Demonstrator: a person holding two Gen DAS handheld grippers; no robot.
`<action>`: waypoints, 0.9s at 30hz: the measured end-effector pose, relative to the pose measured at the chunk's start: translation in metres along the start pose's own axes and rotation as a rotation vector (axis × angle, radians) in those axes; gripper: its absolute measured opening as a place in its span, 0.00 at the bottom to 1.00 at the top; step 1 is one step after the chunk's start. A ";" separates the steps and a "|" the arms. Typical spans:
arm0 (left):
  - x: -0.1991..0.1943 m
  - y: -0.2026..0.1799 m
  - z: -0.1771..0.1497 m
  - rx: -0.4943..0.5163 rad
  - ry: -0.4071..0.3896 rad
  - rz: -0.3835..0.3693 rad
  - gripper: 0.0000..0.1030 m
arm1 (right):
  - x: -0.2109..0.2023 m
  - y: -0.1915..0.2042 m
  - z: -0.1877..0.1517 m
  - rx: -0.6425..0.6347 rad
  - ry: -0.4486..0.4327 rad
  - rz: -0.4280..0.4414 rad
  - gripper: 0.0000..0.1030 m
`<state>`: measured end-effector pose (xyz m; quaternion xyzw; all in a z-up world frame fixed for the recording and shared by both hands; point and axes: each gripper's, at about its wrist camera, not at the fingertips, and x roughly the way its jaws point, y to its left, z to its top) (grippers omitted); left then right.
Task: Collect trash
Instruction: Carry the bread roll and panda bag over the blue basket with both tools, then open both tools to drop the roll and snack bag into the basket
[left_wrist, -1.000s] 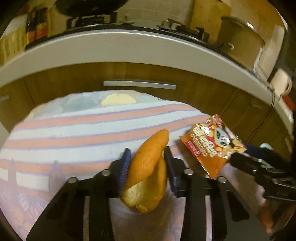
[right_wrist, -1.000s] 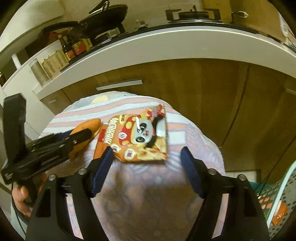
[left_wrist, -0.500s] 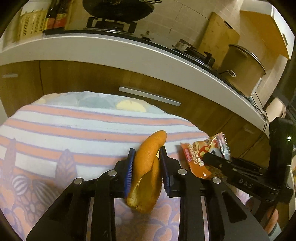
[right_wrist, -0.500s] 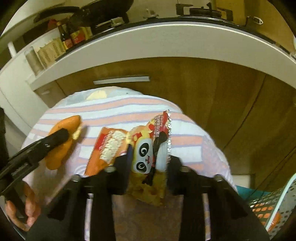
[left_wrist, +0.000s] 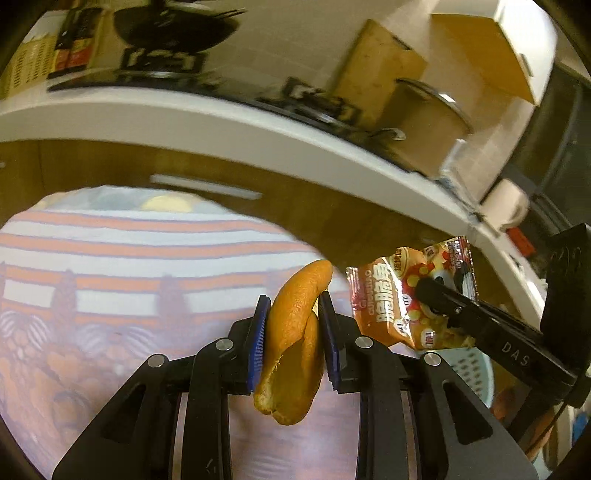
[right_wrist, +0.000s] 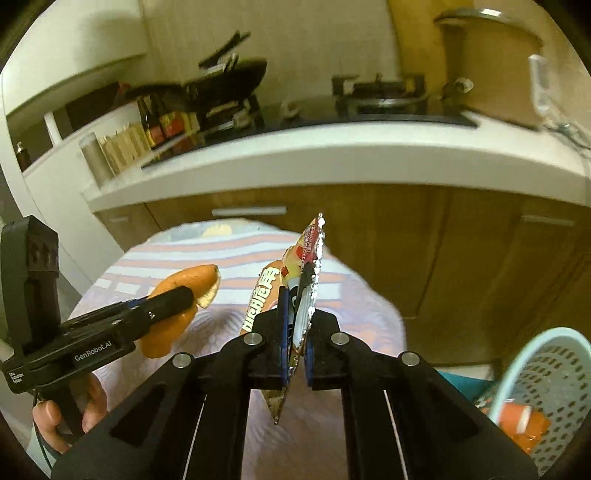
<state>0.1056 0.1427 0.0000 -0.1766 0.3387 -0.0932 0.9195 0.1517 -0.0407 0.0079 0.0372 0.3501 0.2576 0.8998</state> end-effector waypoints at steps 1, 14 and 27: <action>-0.002 -0.010 -0.001 0.005 -0.004 -0.022 0.24 | -0.011 -0.004 -0.001 0.001 -0.015 -0.005 0.05; 0.017 -0.157 -0.029 0.113 0.043 -0.230 0.24 | -0.135 -0.102 -0.035 0.094 -0.147 -0.166 0.05; 0.109 -0.261 -0.083 0.211 0.234 -0.298 0.25 | -0.162 -0.249 -0.109 0.363 -0.002 -0.392 0.05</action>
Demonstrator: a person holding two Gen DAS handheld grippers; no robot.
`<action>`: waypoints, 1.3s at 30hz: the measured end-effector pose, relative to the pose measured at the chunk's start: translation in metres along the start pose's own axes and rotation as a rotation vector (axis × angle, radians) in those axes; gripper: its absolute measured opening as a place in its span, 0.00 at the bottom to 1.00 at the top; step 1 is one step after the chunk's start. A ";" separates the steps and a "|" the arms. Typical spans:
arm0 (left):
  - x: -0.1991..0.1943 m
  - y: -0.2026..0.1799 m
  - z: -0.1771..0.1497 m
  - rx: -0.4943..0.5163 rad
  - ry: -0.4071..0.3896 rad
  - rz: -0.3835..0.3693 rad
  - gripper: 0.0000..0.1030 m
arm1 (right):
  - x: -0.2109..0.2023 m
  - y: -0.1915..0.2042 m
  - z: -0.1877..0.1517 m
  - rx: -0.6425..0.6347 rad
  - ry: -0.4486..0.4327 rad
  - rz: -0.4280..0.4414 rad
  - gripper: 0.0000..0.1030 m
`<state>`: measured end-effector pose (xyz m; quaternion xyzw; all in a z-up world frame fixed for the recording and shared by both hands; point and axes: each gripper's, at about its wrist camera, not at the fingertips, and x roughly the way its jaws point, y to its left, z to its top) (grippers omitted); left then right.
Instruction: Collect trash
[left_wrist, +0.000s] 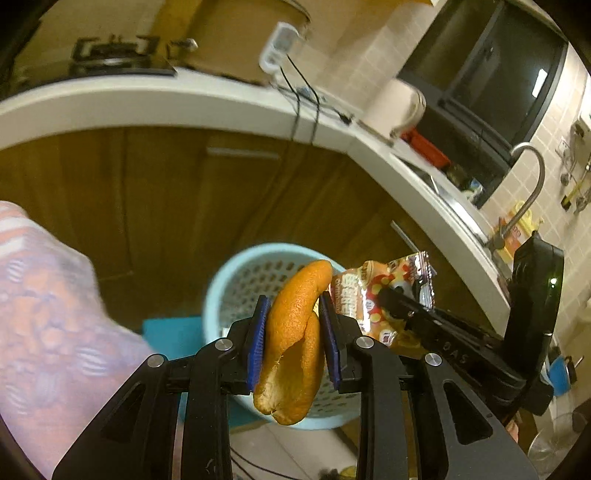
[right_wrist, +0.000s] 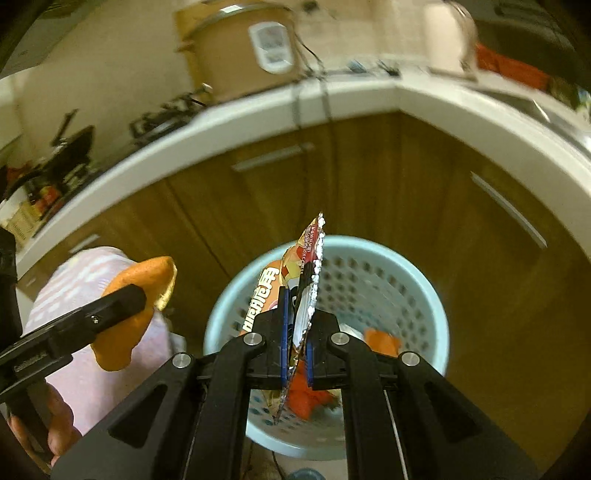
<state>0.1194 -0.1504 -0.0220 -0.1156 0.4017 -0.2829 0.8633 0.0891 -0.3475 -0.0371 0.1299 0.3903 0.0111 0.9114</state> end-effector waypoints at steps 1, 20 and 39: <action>0.007 -0.002 -0.001 0.003 0.009 -0.003 0.26 | 0.003 -0.005 -0.002 0.006 0.013 -0.007 0.05; 0.013 -0.012 -0.006 0.033 -0.015 0.027 0.60 | 0.028 -0.032 -0.020 0.046 0.092 -0.058 0.53; -0.103 0.000 -0.043 0.141 -0.382 0.368 0.81 | -0.067 0.045 -0.036 -0.104 -0.267 -0.040 0.67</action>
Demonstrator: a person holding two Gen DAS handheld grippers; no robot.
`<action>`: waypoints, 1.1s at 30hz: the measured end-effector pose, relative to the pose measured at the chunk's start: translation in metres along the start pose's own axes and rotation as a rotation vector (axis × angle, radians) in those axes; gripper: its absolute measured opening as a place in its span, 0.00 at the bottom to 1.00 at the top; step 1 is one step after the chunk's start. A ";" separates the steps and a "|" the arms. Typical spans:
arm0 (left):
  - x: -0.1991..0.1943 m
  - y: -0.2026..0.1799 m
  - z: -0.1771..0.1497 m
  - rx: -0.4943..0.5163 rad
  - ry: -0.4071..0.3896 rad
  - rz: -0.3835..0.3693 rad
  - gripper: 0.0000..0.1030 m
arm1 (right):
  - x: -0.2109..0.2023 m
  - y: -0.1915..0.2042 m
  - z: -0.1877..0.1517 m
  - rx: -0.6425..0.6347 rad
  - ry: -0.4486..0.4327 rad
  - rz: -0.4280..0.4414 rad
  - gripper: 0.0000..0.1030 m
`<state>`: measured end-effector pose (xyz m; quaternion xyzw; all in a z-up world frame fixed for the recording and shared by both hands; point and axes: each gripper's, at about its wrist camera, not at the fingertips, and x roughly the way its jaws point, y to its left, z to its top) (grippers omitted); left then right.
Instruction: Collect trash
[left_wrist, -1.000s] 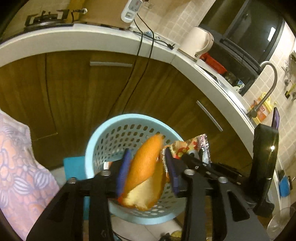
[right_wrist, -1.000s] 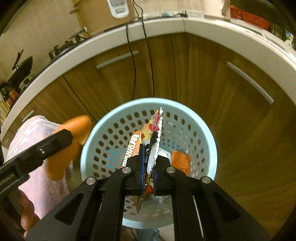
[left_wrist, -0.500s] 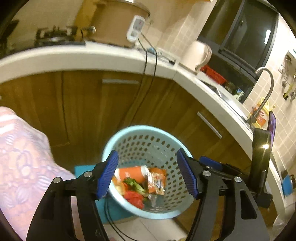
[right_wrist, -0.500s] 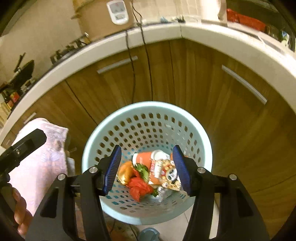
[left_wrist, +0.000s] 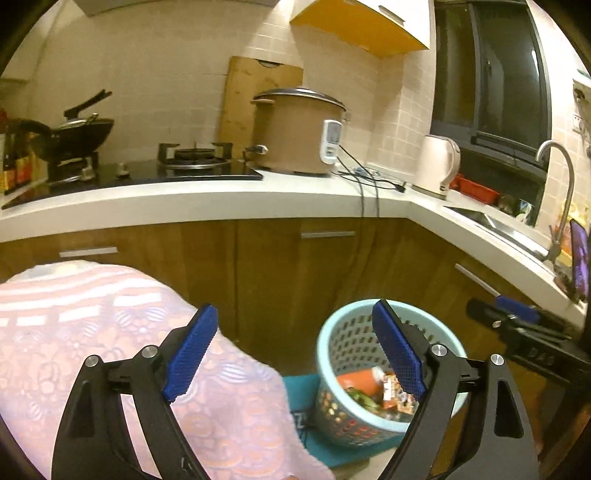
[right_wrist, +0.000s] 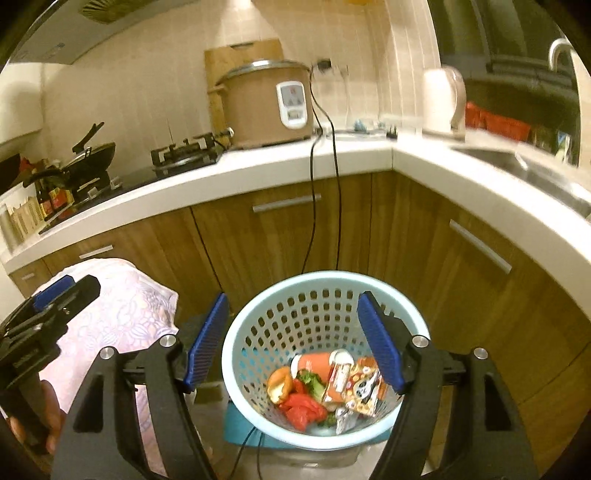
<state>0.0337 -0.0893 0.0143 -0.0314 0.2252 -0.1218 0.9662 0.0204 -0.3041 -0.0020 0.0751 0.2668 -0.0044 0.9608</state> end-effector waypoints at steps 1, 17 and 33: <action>-0.001 0.002 -0.001 0.000 -0.006 0.005 0.81 | -0.002 0.003 -0.001 -0.006 -0.015 -0.005 0.67; -0.018 0.004 -0.005 -0.001 -0.071 0.033 0.83 | -0.015 0.027 -0.005 -0.060 -0.103 -0.031 0.67; -0.016 0.006 -0.006 -0.002 -0.062 0.032 0.85 | -0.013 0.025 -0.004 -0.054 -0.103 -0.034 0.71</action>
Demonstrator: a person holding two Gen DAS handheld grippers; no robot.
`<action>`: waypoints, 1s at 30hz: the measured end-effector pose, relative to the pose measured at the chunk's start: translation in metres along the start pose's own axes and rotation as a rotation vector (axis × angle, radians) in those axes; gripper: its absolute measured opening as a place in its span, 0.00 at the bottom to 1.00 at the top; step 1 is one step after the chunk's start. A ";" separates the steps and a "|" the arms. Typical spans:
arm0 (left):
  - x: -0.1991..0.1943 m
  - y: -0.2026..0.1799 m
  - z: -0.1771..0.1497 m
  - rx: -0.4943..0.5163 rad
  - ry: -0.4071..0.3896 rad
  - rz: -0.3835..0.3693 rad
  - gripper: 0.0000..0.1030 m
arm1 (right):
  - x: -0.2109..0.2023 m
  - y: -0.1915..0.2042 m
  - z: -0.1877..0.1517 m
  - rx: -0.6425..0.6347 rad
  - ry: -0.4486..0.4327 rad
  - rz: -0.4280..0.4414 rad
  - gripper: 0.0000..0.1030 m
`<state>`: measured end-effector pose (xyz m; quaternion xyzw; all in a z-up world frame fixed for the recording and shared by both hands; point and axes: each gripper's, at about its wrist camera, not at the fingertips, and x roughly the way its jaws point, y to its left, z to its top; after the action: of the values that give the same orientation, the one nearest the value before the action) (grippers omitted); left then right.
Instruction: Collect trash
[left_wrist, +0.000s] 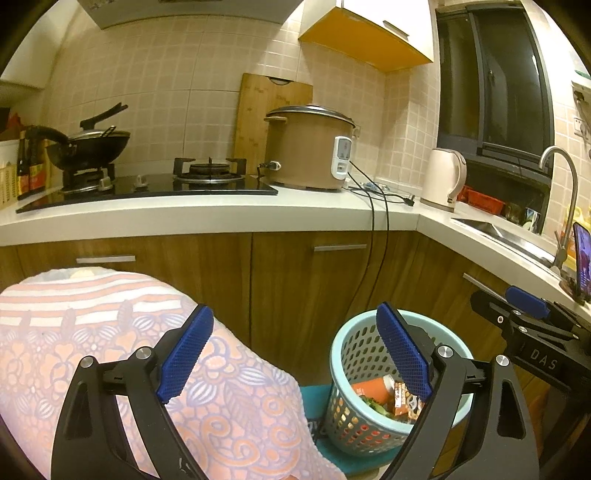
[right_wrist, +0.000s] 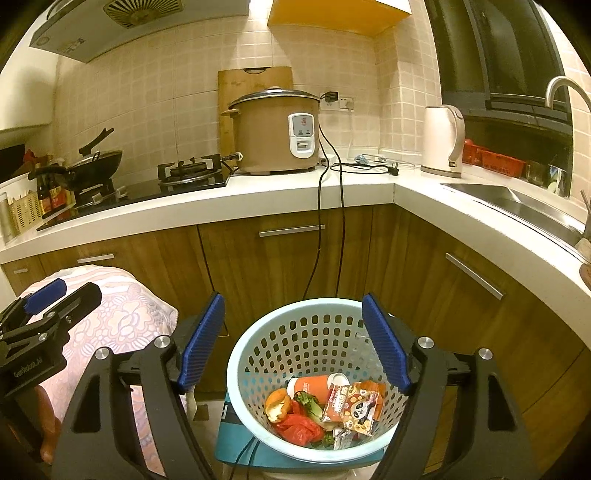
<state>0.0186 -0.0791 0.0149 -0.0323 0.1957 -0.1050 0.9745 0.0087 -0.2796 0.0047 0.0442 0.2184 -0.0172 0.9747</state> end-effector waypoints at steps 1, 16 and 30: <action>0.000 0.000 0.000 -0.001 0.001 0.000 0.86 | 0.000 0.000 0.000 -0.001 0.000 0.000 0.71; 0.001 0.002 -0.001 -0.001 0.006 0.004 0.87 | 0.006 -0.002 -0.002 -0.001 0.016 0.006 0.72; 0.001 0.003 -0.001 0.002 0.008 0.006 0.87 | 0.009 -0.003 -0.005 0.003 0.028 0.009 0.72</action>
<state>0.0199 -0.0763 0.0132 -0.0302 0.1995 -0.1022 0.9741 0.0143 -0.2821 -0.0035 0.0471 0.2317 -0.0127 0.9716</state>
